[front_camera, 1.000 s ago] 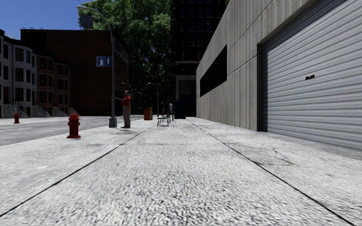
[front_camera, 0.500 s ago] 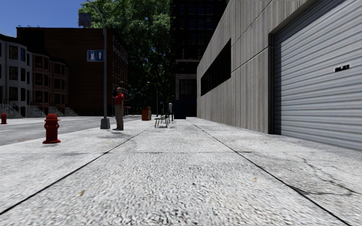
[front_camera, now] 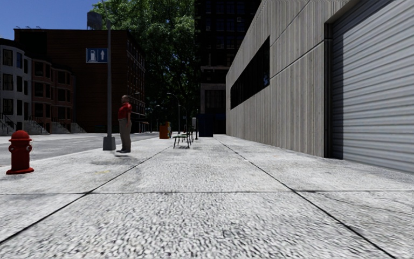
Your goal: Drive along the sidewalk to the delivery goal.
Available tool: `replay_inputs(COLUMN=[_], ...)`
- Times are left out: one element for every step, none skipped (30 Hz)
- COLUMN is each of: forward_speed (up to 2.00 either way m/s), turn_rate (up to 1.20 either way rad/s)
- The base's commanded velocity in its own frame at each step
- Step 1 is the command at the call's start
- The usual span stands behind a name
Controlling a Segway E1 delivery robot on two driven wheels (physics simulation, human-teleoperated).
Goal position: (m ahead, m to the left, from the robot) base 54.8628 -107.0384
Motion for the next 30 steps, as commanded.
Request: replay_inputs(forward_speed=[1.99,1.99,1.99,1.99,1.99,1.99,1.99,1.99,1.99,1.99,1.99,1.99,1.99,1.99,1.99,1.99,1.99,1.99,1.99,1.99,1.99,1.99,1.99,1.99,1.99,1.99,1.99,1.99,1.99,1.99], turn_rate=[0.0,0.0,0.0,0.0,0.0,0.0,0.0,0.0,0.0,0.0,0.0,0.0,0.0,0.0,0.0,0.0,0.0,0.0,0.0,0.0,0.0,0.0,0.0,0.0,0.0,0.0,0.0,0.0,0.0,0.0])
